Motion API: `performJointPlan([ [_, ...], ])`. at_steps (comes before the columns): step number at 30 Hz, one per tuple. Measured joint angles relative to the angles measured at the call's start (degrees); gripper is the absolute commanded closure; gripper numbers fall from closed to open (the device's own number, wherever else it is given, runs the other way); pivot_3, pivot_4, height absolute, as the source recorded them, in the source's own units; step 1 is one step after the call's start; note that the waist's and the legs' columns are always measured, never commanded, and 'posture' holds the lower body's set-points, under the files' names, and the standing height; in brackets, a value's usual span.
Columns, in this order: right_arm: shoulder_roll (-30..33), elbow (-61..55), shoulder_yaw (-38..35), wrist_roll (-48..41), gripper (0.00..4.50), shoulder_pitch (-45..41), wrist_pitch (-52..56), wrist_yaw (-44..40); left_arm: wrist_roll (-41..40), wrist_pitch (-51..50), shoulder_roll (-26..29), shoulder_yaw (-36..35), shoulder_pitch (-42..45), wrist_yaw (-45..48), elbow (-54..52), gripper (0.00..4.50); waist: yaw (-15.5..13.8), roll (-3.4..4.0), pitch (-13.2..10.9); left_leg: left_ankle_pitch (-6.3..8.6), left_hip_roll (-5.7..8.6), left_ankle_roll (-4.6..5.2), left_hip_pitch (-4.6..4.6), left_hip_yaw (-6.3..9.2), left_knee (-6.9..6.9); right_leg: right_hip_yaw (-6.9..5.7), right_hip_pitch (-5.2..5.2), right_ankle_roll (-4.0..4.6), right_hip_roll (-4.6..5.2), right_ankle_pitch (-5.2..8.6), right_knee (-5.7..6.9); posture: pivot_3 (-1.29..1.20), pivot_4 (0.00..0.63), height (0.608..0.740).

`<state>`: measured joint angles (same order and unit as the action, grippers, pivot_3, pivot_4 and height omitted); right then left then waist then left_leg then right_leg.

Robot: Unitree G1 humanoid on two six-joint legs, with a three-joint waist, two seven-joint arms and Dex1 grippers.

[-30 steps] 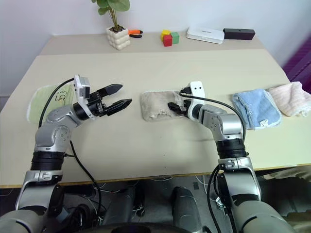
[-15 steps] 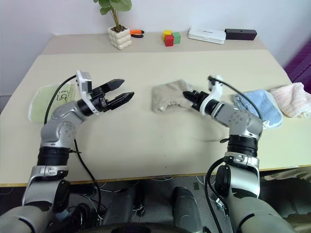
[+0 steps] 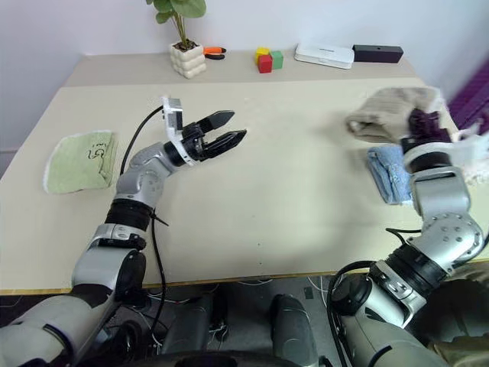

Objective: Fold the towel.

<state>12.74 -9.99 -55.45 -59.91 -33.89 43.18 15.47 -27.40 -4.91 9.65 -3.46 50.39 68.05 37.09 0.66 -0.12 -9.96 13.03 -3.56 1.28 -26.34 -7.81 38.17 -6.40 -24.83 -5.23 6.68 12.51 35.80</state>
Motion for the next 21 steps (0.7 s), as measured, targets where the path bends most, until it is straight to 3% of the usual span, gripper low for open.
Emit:
performJointPlan([
  [21, 2.39, 13.63, 4.06, -1.58, 4.48, 2.88, -19.27, -0.35, 0.67, -1.01, -1.14, 0.36, -0.16, 1.97, -1.22, 0.0, 0.02, 0.14, -0.01, 0.0, 0.01, 0.01, 0.04, 0.04, 0.01, 0.06, 0.01, 0.0, 0.0, 0.0, 0.06, 0.0, 0.15, 0.74],
])
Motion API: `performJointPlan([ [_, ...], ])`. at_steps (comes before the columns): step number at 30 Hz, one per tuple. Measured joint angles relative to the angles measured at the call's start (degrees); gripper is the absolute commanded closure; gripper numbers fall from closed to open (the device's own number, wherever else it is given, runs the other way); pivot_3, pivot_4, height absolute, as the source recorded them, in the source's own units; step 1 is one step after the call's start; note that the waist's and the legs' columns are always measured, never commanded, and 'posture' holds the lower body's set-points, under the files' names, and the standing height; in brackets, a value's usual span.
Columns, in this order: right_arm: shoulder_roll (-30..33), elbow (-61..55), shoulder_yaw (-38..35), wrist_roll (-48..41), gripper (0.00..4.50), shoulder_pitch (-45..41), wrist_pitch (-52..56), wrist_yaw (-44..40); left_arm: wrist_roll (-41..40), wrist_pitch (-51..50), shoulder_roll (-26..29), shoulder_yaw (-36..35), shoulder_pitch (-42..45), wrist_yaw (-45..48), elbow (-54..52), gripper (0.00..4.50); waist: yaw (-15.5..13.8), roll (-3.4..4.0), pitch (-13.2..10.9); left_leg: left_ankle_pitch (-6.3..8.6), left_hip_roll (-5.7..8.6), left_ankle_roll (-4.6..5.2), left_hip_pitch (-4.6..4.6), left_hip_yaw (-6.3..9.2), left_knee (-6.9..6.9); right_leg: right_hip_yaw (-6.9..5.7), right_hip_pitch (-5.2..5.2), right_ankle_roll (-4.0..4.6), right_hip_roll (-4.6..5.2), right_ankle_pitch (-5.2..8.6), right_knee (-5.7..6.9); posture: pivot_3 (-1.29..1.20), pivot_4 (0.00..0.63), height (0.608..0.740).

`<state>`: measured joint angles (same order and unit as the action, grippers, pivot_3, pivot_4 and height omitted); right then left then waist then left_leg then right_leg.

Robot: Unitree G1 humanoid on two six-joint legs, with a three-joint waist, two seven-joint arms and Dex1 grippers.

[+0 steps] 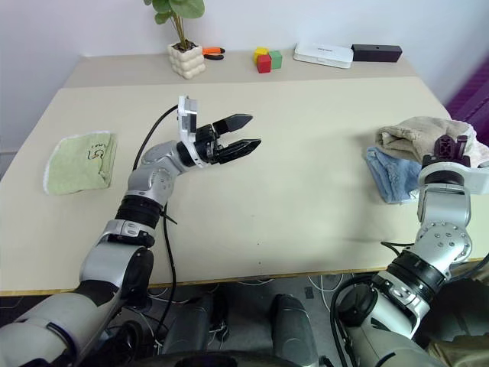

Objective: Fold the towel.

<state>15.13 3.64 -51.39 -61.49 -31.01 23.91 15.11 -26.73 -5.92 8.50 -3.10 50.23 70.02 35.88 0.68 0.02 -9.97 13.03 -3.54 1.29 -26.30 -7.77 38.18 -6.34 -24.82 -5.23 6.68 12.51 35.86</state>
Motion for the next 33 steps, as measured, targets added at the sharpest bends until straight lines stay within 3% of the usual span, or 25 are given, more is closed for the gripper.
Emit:
performJointPlan([
  [9, -0.17, 0.26, 5.43, 2.53, 4.48, 7.83, 4.03, 6.02, 0.01, 0.08, 0.34, -0.1, -0.8, -1.67, -0.87, 0.0, 0.04, 0.02, 0.01, 0.0, 0.0, 0.0, 0.01, 0.02, 0.0, 0.0, 0.01, 0.0, 0.0, 0.0, 0.0, 0.0, 0.15, 0.74],
  [16, 5.34, -1.68, 8.45, 5.14, 4.48, 10.03, 8.67, 8.12, 0.01, 0.08, -1.4, -0.01, -1.84, -3.23, -2.14, 0.0, -0.04, 0.02, 0.01, 0.0, 0.0, 0.0, 0.0, 0.06, 0.01, 0.01, 0.01, 0.0, 0.0, 0.0, -0.01, 0.0, 0.15, 0.74],
  [19, 6.45, -1.98, 9.69, 7.14, 3.44, 11.17, 9.57, 8.1, 0.02, 0.13, -1.96, 0.04, -2.52, -3.87, -2.31, 0.0, 0.03, 0.02, 0.02, 0.0, 0.0, 0.0, 0.01, 0.06, 0.01, 0.01, 0.01, 0.0, 0.0, 0.0, 0.0, 0.0, 0.15, 0.74],
  [25, 8.69, -4.26, 12.78, 12.18, 0.69, 12.59, 10.46, 7.55, 0.03, 0.53, -2.56, 0.0, -2.55, -4.31, -2.14, 0.0, -0.07, 0.03, 0.02, 0.0, 0.0, 0.01, 0.0, 0.07, 0.01, 0.01, 0.01, 0.0, 0.01, 0.01, -0.01, 0.0, 0.15, 0.74],
  [33, 13.31, -6.02, 17.62, 23.99, 0.69, 16.27, 10.78, 6.4, 0.13, 1.49, -3.05, -0.07, -2.5, -5.25, -0.52, 0.0, -0.14, 0.03, 0.02, 0.0, 0.02, 0.01, 0.0, 0.07, 0.02, 0.01, 0.01, -0.01, 0.01, 0.01, -0.01, 0.0, 0.15, 0.74],
])
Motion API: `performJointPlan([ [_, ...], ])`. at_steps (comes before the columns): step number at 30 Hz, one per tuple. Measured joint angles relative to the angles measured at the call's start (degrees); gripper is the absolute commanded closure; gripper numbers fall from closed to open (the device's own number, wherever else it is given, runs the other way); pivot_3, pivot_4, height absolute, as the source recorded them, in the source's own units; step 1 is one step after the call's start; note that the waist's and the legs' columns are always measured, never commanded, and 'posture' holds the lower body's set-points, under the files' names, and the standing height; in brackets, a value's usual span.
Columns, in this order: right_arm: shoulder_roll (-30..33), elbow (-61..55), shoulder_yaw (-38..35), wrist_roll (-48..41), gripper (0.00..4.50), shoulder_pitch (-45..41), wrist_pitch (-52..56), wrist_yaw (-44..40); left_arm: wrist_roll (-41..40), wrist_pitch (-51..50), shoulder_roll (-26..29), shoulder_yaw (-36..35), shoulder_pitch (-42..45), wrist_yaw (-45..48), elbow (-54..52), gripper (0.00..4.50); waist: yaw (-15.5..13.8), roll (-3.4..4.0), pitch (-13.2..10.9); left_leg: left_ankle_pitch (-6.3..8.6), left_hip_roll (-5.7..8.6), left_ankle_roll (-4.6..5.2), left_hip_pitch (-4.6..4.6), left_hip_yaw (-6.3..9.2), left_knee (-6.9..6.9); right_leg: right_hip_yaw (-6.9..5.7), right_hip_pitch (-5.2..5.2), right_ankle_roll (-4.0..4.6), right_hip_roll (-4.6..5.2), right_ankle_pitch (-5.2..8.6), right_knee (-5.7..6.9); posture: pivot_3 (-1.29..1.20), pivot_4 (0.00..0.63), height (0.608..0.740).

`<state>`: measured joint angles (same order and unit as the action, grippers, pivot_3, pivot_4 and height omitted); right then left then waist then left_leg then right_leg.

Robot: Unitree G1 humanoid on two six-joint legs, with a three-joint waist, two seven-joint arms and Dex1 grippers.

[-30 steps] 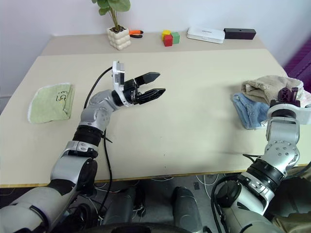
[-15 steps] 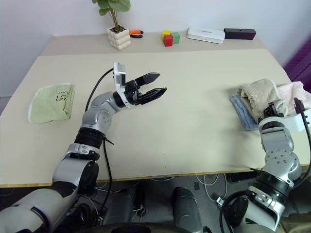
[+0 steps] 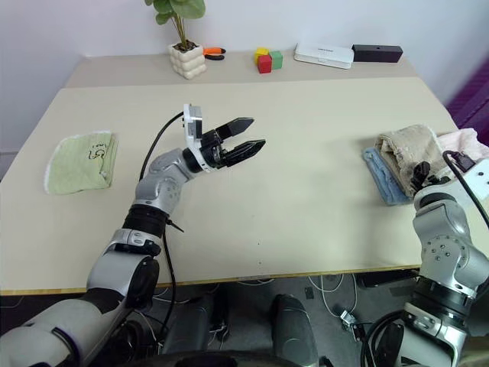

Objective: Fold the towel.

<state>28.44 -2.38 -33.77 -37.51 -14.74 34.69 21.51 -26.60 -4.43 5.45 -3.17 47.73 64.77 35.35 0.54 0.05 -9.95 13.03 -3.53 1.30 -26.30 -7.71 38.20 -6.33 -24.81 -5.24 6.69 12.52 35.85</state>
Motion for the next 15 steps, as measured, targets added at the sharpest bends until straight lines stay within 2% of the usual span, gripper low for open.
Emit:
performJointPlan([
  [6, 6.43, -1.3, 5.72, 15.48, 0.69, 1.47, -5.31, -1.61, 0.08, 0.84, 0.29, -0.14, 0.0, -0.66, -0.02, 0.0, 0.2, 0.02, 0.01, 0.0, 0.0, 0.0, 0.01, 0.01, -0.01, 0.01, -0.01, -0.02, 0.0, 0.02, 0.0, 0.0, 0.15, 0.74],
  [10, 9.1, -2.61, 11.89, 21.31, 0.69, -2.17, -11.97, -9.67, 0.34, 1.12, 1.86, -0.31, 0.0, -1.26, -0.19, 0.0, 0.51, 0.01, 0.0, 0.0, -0.02, 0.0, 0.06, 0.01, -0.02, 0.03, -0.02, -0.02, -0.02, 0.02, 0.02, 0.0, 0.15, 0.74],
  [12, 9.22, -2.65, 14.55, 22.57, 0.69, -4.54, -14.41, -13.75, 0.74, 1.26, 3.35, -0.36, -0.1, -1.27, -0.28, 0.0, 0.34, 0.01, 0.0, 0.0, -0.02, -0.01, 0.05, 0.01, -0.02, 0.03, -0.01, -0.03, -0.03, 0.03, 0.02, 0.0, 0.15, 0.74],
  [15, 7.34, -1.37, 15.91, 18.29, 0.69, -8.21, -15.33, -23.17, 1.13, 1.35, 6.03, -0.84, -1.31, -1.83, -1.6, 0.0, 0.07, -0.01, -0.01, 0.0, -0.02, -0.01, 0.04, 0.01, 0.01, 0.02, 0.03, -0.03, -0.02, 0.02, 0.0, 0.0, 0.15, 0.74],
])
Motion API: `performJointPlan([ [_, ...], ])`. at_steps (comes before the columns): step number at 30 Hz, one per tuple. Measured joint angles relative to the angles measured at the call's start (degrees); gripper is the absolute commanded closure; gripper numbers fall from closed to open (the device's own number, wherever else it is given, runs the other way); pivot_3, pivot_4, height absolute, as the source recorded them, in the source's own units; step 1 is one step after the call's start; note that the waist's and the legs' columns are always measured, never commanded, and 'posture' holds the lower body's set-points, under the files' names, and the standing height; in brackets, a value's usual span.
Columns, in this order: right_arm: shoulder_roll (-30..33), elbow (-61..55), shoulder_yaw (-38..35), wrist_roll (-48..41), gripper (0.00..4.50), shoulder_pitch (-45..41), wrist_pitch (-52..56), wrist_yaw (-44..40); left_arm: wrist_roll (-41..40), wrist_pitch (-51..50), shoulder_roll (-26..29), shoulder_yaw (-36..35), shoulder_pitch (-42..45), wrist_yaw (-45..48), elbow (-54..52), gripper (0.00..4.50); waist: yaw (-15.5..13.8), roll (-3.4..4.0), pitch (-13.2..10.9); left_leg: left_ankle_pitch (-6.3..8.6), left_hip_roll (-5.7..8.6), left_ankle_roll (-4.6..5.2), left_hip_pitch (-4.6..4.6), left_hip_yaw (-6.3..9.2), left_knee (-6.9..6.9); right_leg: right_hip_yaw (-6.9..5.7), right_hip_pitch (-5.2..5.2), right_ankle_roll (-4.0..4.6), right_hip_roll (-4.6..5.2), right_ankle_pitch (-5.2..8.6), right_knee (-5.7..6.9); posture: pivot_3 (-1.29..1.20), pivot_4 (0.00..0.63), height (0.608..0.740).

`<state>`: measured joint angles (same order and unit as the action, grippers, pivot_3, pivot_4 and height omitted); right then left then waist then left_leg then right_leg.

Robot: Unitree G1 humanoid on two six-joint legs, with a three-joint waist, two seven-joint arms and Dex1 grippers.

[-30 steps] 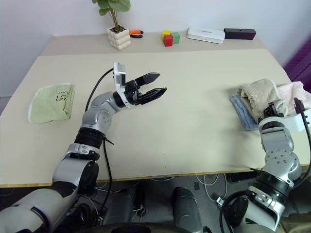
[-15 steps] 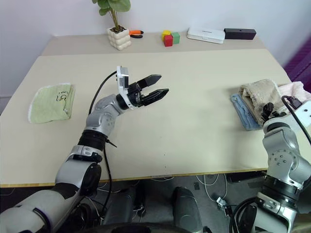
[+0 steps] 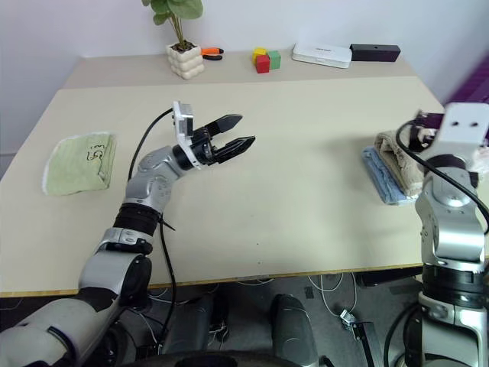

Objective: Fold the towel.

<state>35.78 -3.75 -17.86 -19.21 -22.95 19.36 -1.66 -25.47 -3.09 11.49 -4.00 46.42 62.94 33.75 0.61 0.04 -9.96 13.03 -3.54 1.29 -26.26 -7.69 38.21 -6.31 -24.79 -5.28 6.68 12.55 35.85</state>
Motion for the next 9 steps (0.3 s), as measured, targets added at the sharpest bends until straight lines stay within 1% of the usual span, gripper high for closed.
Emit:
performJointPlan([
  [2, -0.81, 0.5, 2.44, -5.17, 0.69, -1.53, 1.68, -10.38, -0.03, -0.01, 1.75, -0.87, -1.4, -0.53, -1.54, 0.0, -0.05, 0.0, 0.0, 0.0, -0.01, 0.0, 0.0, 0.0, 0.02, -0.01, 0.02, 0.0, 0.0, 0.0, 0.0, 0.0, 0.15, 0.74],
  [3, 0.48, -1.13, 5.3, -6.86, 0.69, -0.24, 1.49, -17.58, -0.04, 0.02, 2.78, -1.17, -2.5, -0.44, -3.02, 0.0, -0.11, 0.0, 0.0, 0.0, -0.01, 0.0, -0.01, 0.0, 0.0, -0.02, 0.02, -0.01, 0.0, 0.0, -0.02, 0.0, 0.15, 0.74],
  [5, 4.39, -9.04, 12.69, -10.13, 0.69, 5.38, 0.69, -33.37, -0.15, 0.18, 6.37, -2.02, -5.94, 0.36, -6.43, 0.0, 0.02, 0.0, 0.0, 0.01, -0.06, 0.0, 0.0, 0.08, -0.05, -0.03, 0.01, -0.03, 0.0, 0.1, -0.02, 0.0, 0.15, 0.74],
  [7, 5.08, -11.71, 15.62, -12.09, 0.69, 7.52, 0.48, -41.47, -0.32, 0.11, 8.61, -3.43, -8.15, 0.86, -7.89, 0.0, -0.04, -0.01, -0.02, 0.01, -0.04, 0.0, -0.01, 0.05, 0.04, -0.03, 0.02, -0.03, 0.03, 0.1, 0.01, 0.0, 0.15, 0.74],
  [9, 5.35, -11.12, 15.54, -12.64, 0.69, 6.46, 0.01, -45.17, -1.1, -0.28, 10.42, -3.77, -10.12, 2.03, -10.35, 0.0, -0.22, -0.07, -0.04, 0.04, -0.01, 0.06, -0.01, 0.05, 0.21, -0.04, 0.1, -0.03, 0.09, 0.09, -0.01, 0.0, 0.15, 0.74],
])
